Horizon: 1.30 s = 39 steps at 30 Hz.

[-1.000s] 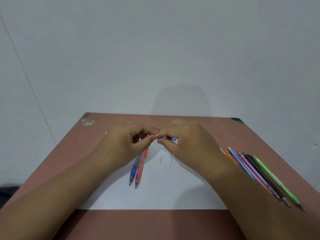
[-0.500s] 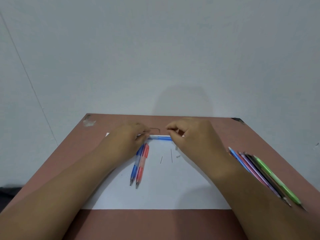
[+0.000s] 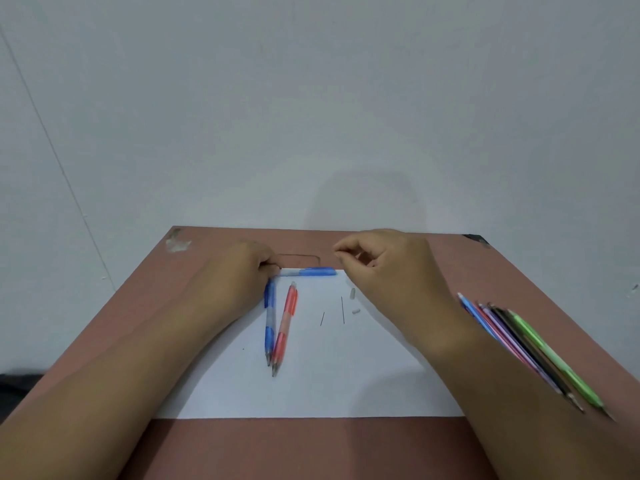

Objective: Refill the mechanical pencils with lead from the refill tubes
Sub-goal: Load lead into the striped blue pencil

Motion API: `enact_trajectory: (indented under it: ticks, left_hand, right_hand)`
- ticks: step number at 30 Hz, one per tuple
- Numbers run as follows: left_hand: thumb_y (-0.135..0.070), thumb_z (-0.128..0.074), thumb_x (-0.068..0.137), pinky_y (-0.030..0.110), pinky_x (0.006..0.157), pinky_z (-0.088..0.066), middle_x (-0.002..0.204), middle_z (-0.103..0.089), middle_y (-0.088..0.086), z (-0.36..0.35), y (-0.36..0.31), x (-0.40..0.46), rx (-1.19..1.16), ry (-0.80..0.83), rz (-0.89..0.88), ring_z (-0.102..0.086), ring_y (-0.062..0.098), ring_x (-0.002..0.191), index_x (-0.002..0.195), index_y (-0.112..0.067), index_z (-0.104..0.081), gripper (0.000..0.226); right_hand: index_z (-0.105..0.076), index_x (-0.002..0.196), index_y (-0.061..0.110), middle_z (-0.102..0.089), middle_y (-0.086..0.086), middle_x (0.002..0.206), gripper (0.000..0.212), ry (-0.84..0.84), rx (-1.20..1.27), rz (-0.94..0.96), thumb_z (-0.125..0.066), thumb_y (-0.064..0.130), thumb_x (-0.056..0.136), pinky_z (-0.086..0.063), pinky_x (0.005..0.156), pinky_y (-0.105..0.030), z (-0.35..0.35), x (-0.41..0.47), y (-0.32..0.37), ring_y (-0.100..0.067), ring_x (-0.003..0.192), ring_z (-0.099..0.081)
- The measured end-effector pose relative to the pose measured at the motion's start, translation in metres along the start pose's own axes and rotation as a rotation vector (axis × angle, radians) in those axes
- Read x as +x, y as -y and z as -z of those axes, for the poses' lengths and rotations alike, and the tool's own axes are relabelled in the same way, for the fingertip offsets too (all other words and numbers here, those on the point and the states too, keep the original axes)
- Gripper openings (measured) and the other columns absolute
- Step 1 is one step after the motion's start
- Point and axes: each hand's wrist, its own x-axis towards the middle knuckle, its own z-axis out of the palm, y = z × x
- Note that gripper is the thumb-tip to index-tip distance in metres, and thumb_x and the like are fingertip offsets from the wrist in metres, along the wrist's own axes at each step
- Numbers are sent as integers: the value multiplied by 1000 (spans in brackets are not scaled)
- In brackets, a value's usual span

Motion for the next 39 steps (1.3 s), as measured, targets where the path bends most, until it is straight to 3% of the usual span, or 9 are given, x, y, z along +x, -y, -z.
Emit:
enact_trajectory:
  ticks: [6,10,14,17,22,26,30,33,39]
  left_hand:
    - [-15,-56,99,20,67,-43,84,-66,-13,8,-4,-6,-86,-85,29,-57,2,78,85,-31,-69,25]
    - [-16,-57,100,24,64,-38,81,-62,-14,12,-2,-7,-154,-142,28,-53,3,75,84,-34,-65,26]
    - [-7,-48,103,27,93,-47,102,-68,-15,15,-2,-11,-285,-169,-55,-59,5,97,115,-34,-71,37]
    - [-5,-46,103,20,87,-42,104,-68,-15,19,-6,-15,-369,-129,-106,-59,4,102,105,-51,-69,52]
    - [-14,-57,101,29,84,-50,94,-70,-10,19,-14,-20,-490,-104,-52,-62,15,95,94,-37,-70,27]
    - [-13,-64,96,21,76,-47,88,-70,-14,26,-26,-30,-411,-134,-132,-62,2,87,92,-34,-68,22]
    - [-17,-69,93,6,70,-43,91,-71,-15,32,-38,-39,-320,-176,-216,-59,-10,89,95,-25,-71,8]
    - [-13,-72,91,13,74,-50,91,-72,-13,28,-34,-35,-291,-208,-268,-63,-5,89,97,-19,-71,9]
    - [-8,-74,89,15,75,-52,92,-69,-26,20,-25,-30,-371,-223,-317,-67,-2,87,96,-19,-70,14]
  right_hand:
    - [-79,85,26,-72,14,79,17,-25,31,-29,-70,13,89,-51,68,-20,2,0,2,-4,76,-66]
    - [-80,86,25,-73,15,77,12,-62,250,-195,-73,16,90,-51,64,-13,6,2,6,-1,77,-67]
    - [-78,86,27,-74,14,79,8,-112,512,-344,-76,21,90,-51,64,-21,12,3,8,-6,77,-70]
    - [-79,86,23,-76,4,80,8,-161,676,-385,-76,16,89,-60,72,-33,15,4,11,-18,79,-72]
    - [-79,88,16,-77,-6,83,7,-175,846,-377,-76,9,88,-60,76,-29,16,4,18,-19,79,-73]
    - [-77,89,20,-78,-3,85,9,-161,833,-275,-76,11,88,-57,71,-23,17,-2,25,-17,86,-76]
    - [-78,94,16,-78,2,91,12,-212,671,57,-75,5,89,-58,81,-25,13,-12,28,-17,92,-75]
    - [-77,98,5,-77,-1,95,9,-255,458,309,-74,3,89,-58,82,-25,9,-16,28,-14,92,-74]
    - [-75,99,-1,-76,-5,95,9,-358,340,477,-73,3,91,-57,81,-22,11,-17,30,-9,91,-73]
